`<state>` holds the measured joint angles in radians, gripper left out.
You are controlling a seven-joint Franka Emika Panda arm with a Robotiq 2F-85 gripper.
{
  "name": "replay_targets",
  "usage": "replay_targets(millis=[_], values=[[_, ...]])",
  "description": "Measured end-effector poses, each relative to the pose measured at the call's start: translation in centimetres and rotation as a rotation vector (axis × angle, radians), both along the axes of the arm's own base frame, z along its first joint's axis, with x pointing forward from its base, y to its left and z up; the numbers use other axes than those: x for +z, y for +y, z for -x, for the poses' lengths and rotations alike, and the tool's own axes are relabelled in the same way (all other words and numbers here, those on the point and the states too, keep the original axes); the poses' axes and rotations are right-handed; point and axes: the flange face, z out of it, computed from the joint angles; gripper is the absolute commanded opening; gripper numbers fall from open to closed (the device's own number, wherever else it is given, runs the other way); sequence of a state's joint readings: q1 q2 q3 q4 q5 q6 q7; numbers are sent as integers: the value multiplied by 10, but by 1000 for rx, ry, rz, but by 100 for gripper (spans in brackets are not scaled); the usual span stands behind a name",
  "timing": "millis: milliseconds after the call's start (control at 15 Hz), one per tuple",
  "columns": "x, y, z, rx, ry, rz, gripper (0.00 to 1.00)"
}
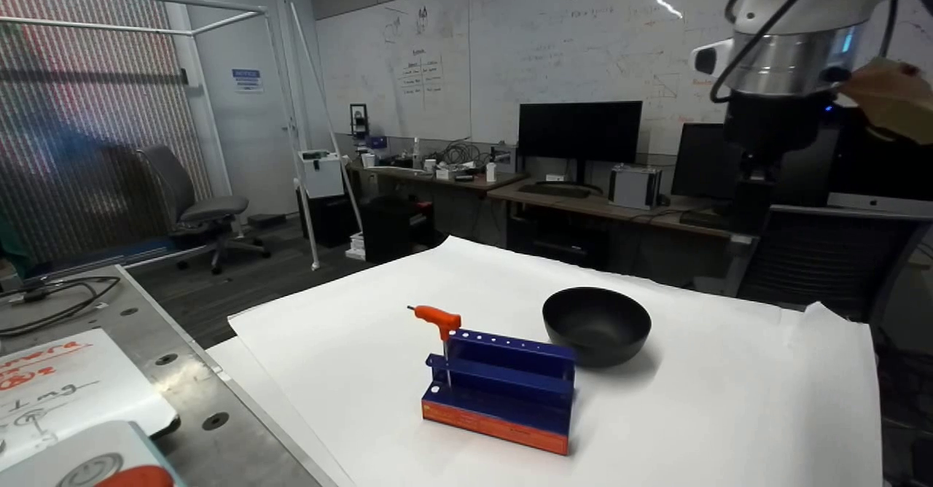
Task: Pick the tool with the orange handle and put it in the bowl
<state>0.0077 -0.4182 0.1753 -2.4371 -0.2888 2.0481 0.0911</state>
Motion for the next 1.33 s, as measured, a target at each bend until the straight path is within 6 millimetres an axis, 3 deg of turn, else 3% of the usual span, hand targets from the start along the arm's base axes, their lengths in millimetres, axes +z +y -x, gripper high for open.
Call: replay_targets(millis=[267, 667, 1333], values=[[-30, 62, -51, -4, 9, -40, 100], [-76, 122, -121, -13, 16, -120, 100], [-114, 195, -188, 30, -54, -207, 100]])
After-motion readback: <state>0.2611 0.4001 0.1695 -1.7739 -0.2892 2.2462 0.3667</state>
